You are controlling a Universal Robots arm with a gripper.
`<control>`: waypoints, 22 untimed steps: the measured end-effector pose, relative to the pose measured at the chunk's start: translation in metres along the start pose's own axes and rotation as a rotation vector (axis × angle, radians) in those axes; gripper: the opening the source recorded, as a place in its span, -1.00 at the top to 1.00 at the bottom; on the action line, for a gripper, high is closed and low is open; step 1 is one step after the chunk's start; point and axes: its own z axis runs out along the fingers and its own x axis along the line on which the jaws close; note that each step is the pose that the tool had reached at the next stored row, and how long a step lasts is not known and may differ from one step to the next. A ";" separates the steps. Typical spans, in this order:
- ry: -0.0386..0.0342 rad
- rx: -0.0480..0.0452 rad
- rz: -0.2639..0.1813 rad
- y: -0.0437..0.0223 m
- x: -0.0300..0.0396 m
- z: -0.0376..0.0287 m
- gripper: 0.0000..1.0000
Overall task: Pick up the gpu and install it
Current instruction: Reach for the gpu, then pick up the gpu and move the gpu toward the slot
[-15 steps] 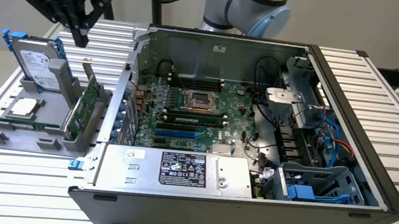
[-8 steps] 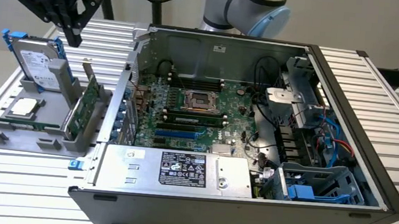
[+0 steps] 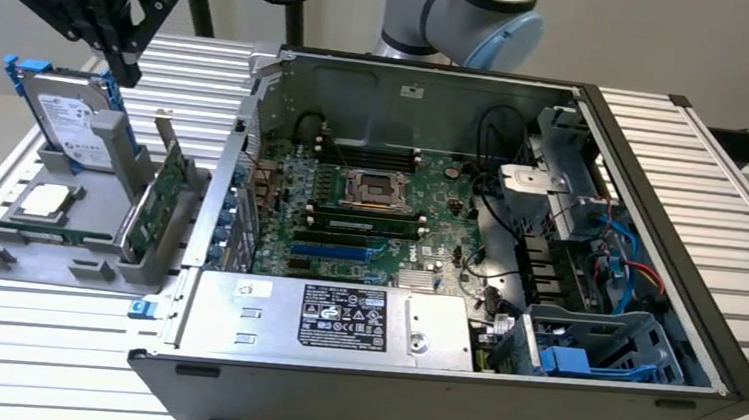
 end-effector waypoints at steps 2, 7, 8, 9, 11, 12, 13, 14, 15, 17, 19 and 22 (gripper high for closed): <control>0.0000 0.0000 0.000 -0.0002 0.0024 0.0000 1.00; 0.0000 0.0000 0.000 -0.0004 0.0061 -0.0001 1.00; 0.0000 0.0000 0.000 -0.0005 0.0066 -0.0001 1.00; 0.0001 0.0000 0.000 -0.0005 0.0068 -0.0002 1.00; 0.0000 0.0000 0.000 -0.0005 0.0073 -0.0001 1.00; 0.0000 0.0000 0.000 -0.0005 0.0075 -0.0001 1.00; 0.0000 0.0000 0.000 -0.0005 0.0076 -0.0002 1.00; 0.0000 0.0001 0.000 -0.0006 0.0077 -0.0002 1.00; 0.0000 0.0001 0.000 -0.0006 0.0078 -0.0002 1.00; 0.0001 0.0000 0.000 -0.0006 0.0079 -0.0002 1.00; 0.0000 0.0000 0.000 -0.0006 0.0079 -0.0002 1.00; 0.0000 0.0000 0.000 -0.0006 0.0082 -0.0002 1.00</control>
